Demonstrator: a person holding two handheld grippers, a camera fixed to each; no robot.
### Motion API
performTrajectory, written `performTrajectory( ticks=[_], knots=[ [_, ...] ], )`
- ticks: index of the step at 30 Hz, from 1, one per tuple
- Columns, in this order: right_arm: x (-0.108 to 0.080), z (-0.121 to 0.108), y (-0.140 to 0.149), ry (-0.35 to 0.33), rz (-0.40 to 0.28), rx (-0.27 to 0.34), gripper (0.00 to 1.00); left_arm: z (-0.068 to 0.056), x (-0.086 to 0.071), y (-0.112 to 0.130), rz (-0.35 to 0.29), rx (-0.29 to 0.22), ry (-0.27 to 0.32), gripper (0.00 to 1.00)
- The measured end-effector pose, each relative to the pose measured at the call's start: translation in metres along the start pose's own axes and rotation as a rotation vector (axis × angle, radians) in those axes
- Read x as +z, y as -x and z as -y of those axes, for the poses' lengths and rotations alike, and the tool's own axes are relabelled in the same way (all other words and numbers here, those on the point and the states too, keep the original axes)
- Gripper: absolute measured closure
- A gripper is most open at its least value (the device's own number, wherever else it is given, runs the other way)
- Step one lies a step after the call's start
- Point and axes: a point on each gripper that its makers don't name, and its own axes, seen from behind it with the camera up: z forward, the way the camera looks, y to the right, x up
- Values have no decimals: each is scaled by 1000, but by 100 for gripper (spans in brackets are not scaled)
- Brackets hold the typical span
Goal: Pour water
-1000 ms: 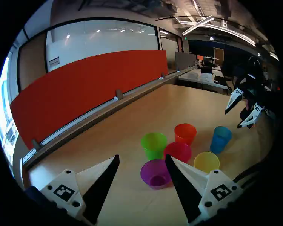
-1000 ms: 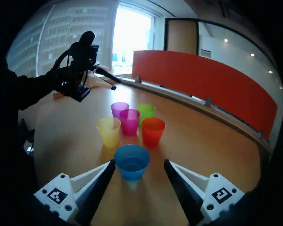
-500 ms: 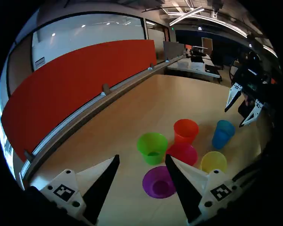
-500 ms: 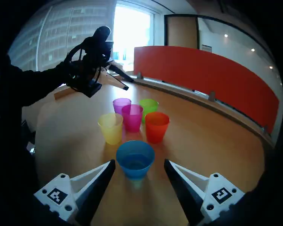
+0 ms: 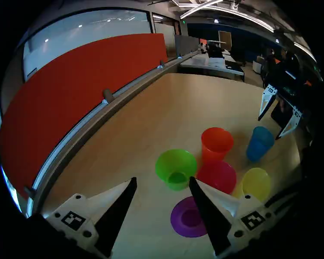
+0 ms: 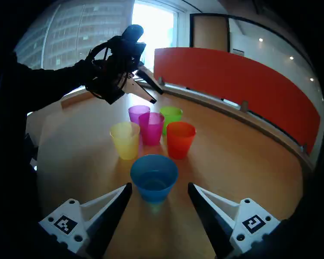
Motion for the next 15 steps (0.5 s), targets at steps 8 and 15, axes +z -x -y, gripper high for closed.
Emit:
performTrajectory(
  ticks=[8,15],
  knots=[
    [5,4,5,-13,15,-5,0,-9,12,0,42,34,46,10],
    [9,3,9,-15,21,6,0,-15,21,3,84,59,75,10]
  ],
)
